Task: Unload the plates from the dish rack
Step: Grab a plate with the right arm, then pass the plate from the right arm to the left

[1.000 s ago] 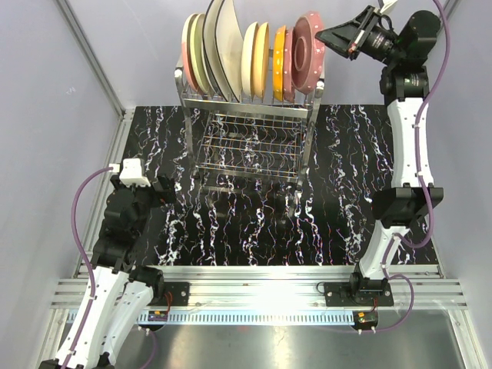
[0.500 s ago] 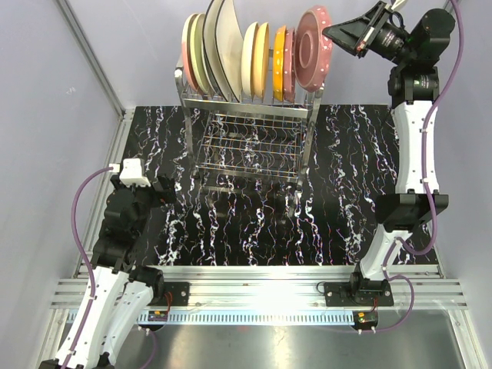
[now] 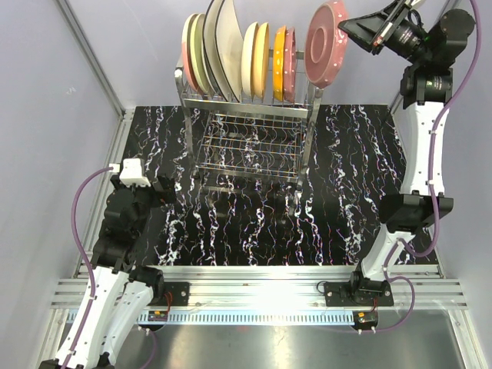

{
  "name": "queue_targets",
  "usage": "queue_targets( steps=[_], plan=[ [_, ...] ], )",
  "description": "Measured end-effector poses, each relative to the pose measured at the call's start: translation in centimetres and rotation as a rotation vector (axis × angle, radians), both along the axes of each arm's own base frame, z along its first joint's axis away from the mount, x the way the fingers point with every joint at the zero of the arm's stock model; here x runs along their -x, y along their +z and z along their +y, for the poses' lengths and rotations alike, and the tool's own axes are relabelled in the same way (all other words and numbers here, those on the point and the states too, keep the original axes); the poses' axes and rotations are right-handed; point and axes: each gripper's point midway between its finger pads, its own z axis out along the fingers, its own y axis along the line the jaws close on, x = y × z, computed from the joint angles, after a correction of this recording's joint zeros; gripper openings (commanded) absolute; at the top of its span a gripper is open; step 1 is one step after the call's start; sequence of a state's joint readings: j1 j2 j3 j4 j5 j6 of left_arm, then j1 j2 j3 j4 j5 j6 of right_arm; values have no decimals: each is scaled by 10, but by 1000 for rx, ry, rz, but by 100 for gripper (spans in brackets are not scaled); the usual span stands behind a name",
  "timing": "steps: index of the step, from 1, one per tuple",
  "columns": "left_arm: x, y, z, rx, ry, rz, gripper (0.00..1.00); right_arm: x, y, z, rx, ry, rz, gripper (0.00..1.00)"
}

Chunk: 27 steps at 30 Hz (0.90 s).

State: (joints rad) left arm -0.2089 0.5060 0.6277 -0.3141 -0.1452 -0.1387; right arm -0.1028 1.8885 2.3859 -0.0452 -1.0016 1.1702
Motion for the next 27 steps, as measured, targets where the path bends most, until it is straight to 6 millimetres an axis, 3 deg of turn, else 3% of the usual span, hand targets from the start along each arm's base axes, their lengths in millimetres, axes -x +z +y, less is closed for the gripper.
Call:
queue_targets(
  steps=[6, 17, 22, 27],
  plan=[
    [0, 0, 0, 0, 0, 0, 99, 21, 18, -2, -5, 17, -41, 0],
    [0, 0, -2, 2, -12, 0, 99, 79, 51, 0, 32, 43, -161, 0],
    [1, 0, -9, 22, -43, 1, 99, 108, 52, 5, 72, 49, -196, 0],
    [6, 4, -33, 134, -142, 13, 99, 142, 38, 10, 132, 51, -211, 0]
  ],
)
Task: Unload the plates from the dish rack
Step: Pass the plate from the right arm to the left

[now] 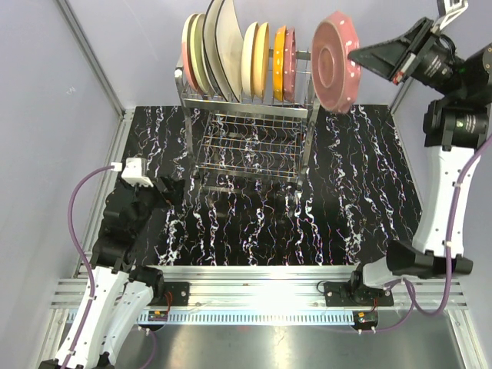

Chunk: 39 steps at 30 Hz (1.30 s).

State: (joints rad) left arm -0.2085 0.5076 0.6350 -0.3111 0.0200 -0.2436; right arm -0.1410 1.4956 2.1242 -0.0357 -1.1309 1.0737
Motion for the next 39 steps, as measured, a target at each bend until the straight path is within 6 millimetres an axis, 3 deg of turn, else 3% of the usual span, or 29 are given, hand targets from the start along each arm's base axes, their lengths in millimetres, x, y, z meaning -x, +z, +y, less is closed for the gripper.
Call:
queue_targets(
  steps=[11, 14, 18, 22, 27, 31, 35, 39],
  plan=[
    [22, 73, -69, 522, -270, 25, 99, 62, -31, 7, 151, -13, -53, 0],
    [25, 84, -80, 649, -311, 74, 99, 77, -46, 10, 172, 1, -47, 0],
    [26, 93, -95, 808, -349, 186, 99, 86, -74, 12, 183, 43, 10, 0],
    [29, 101, -111, 903, -385, 281, 99, 79, -102, 12, 186, 66, 78, 0],
    [40, 109, -146, 953, -448, 428, 99, 70, -141, 15, 210, 90, 150, 0],
    [45, 117, -174, 968, -471, 520, 99, 75, -175, 32, 267, 130, 179, 0],
    [40, 114, -204, 960, -448, 624, 99, 88, -212, 51, 324, 205, 221, 0],
    [33, 97, -230, 932, -399, 737, 99, 91, -247, 58, 378, 230, 263, 0]
  ],
)
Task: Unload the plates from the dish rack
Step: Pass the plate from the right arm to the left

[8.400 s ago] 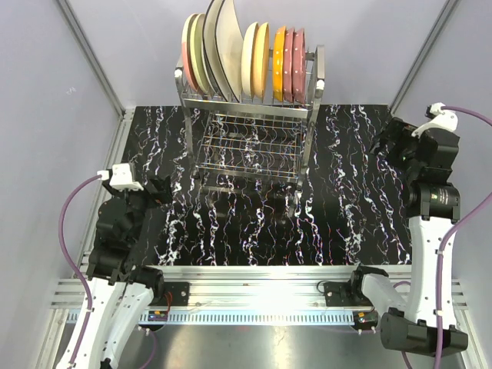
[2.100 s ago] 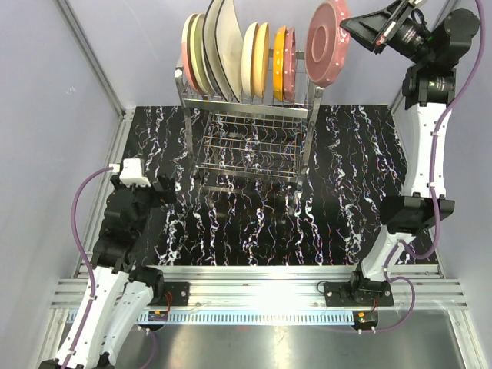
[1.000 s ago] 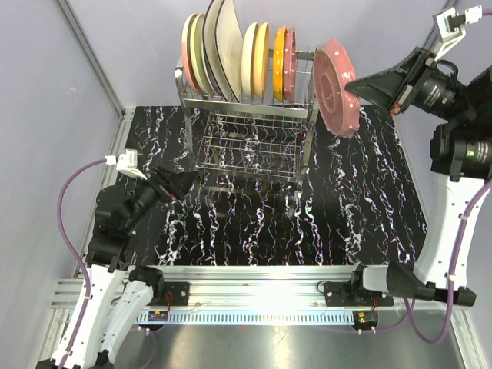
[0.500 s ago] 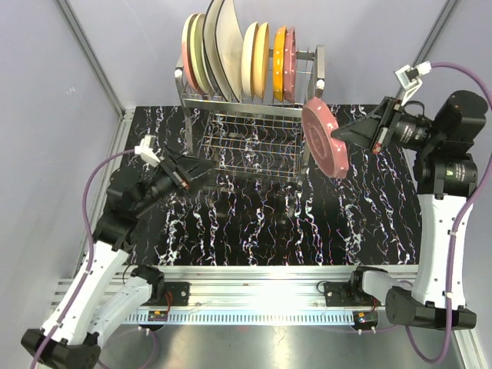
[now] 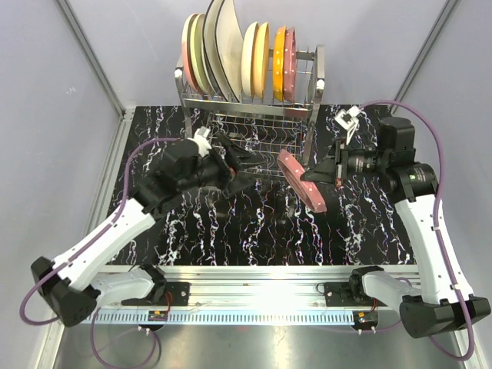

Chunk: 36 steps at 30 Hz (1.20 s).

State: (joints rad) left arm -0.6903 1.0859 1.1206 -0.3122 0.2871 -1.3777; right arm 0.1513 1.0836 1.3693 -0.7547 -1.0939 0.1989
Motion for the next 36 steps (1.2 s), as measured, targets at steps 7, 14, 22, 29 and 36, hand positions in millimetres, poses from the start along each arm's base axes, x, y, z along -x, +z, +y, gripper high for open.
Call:
queue_targets(
  steps=[7, 14, 22, 29, 36],
  plan=[
    [-11, -42, -19, -87, 12, 146, 99, 5, -41, 14, 116, 52, -50, 0],
    [-15, -67, -29, -118, 18, 244, 99, 13, -66, 25, 197, 108, -88, 0],
    [-17, -88, -40, -144, 12, 303, 93, 21, -88, 43, 297, 204, -164, 0],
    [-17, -118, -46, -169, 3, 352, 54, 23, -121, 54, 474, 292, -286, 0],
    [-10, -139, -44, -199, -6, 377, 23, 22, -128, 55, 585, 346, -424, 0]
  ],
)
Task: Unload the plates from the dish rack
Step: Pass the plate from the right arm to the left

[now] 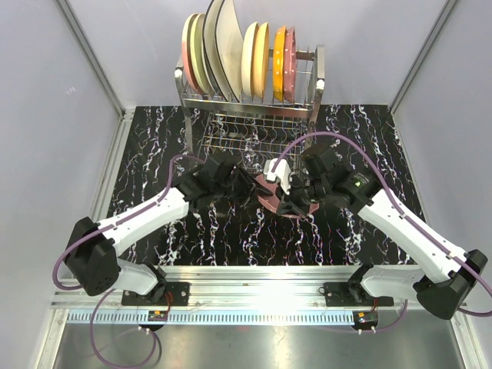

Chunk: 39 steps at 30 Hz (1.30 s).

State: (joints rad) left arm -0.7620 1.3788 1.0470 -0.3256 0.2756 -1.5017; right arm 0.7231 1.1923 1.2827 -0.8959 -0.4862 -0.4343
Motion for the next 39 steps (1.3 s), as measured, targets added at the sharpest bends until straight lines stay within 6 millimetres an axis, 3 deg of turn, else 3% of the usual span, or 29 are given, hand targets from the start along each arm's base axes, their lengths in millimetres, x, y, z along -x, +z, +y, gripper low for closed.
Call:
queue_targets(
  steps=[4, 11, 18, 22, 24, 25, 27, 32, 35, 39],
  plan=[
    [0, -8, 0, 9, -2, -5, 0, -1, -8, -1, 47, 36, -36, 0],
    [-3, -17, -3, 57, -40, -94, 0, 3, -12, 0, 53, 84, -40, 27],
    [9, -87, 32, -17, -51, -127, 0, 14, 7, 3, -47, 142, -88, 38],
    [10, -102, 43, -7, -49, -153, 0, 13, 12, -2, -78, 131, -83, 52],
    [10, -97, 45, 22, -62, -193, 0, 10, 17, -7, -100, 108, -78, 71],
    [10, -92, 46, 39, -67, -219, 0, 7, 20, -11, -113, 94, -78, 84],
    [11, -82, 49, 58, -86, -279, 0, 2, 27, -19, -136, 54, -85, 98],
    [15, -52, 71, 59, -132, -469, 0, -13, 48, -48, -185, -73, -156, 100],
    [16, -38, 95, 44, -135, -592, 0, -18, 54, -66, -195, -158, -201, 100],
    [10, -35, 132, -3, -97, -683, 0, -38, 53, -94, -184, -331, -219, 100]
  ],
)
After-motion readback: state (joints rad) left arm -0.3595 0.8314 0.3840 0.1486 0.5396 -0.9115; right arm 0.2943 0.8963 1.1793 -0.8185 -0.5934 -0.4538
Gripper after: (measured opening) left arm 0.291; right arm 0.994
